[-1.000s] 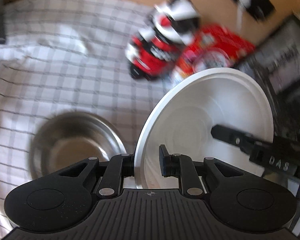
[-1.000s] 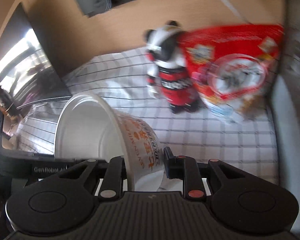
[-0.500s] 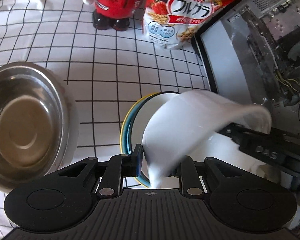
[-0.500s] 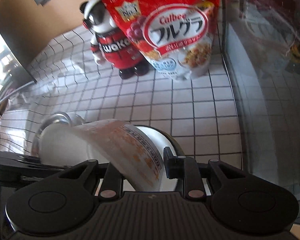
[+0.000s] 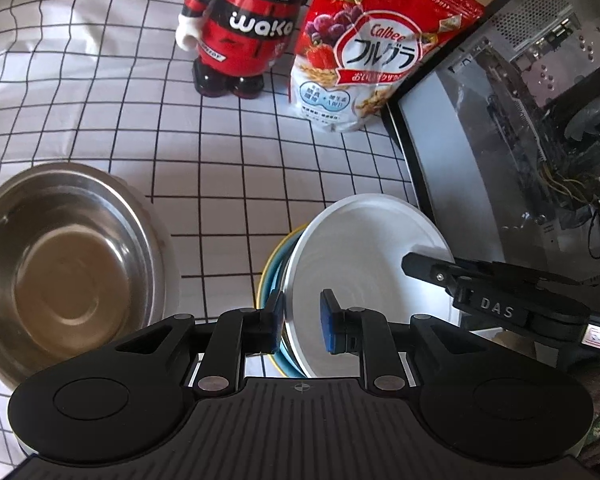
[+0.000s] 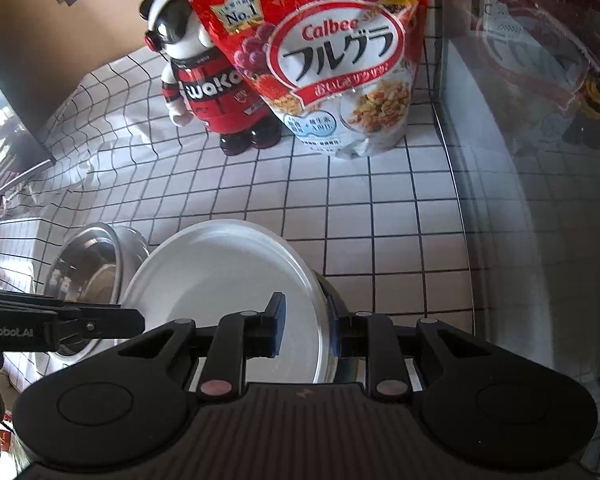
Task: Organize plates and bowls
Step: 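Grip the rims of the three nested bowls with both tools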
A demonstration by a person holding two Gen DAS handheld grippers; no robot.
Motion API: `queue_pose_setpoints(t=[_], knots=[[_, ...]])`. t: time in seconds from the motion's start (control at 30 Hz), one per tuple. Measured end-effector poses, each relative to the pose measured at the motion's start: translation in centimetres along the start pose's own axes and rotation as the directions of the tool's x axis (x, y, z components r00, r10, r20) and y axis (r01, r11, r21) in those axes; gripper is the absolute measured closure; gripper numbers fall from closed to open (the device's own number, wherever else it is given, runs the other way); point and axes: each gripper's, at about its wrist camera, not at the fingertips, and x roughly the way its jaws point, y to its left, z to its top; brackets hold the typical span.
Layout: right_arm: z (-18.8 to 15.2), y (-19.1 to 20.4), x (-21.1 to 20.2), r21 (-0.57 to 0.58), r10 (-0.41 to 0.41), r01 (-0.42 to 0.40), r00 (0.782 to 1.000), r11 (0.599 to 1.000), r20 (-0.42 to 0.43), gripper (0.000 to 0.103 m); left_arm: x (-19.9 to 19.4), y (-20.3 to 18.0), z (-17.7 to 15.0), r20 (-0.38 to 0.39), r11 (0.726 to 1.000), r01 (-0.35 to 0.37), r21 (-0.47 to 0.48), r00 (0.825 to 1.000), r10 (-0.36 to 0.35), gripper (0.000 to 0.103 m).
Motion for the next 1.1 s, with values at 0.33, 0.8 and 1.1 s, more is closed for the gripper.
queue_pose_setpoints(t=[0.33, 0.8, 1.1], knots=[[-0.5, 0.4, 0.0, -0.035, -0.059, 0.06, 0.998, 0.998, 0.028, 0.075, -0.1, -0.8, 0.0, 0.035, 0.997, -0.039, 0.066, 0.999, 0.036, 0.082], [-2.1, -1.2, 2.4, 0.021, -0.083, 0.085, 0.995, 0.996, -0.055, 0.074, 1.6, 0.7, -0.6, -0.01, 0.998, -0.057, 0.039, 0.998, 0.057, 0.081], [-2.6, -0.9, 2.4, 0.028, -0.048, 0.049, 0.997, 0.998, -0.058, 0.065, 2.5, 1.0, -1.1, -0.024, 0.999, -0.033, 0.009, 0.999, 0.033, 0.08]])
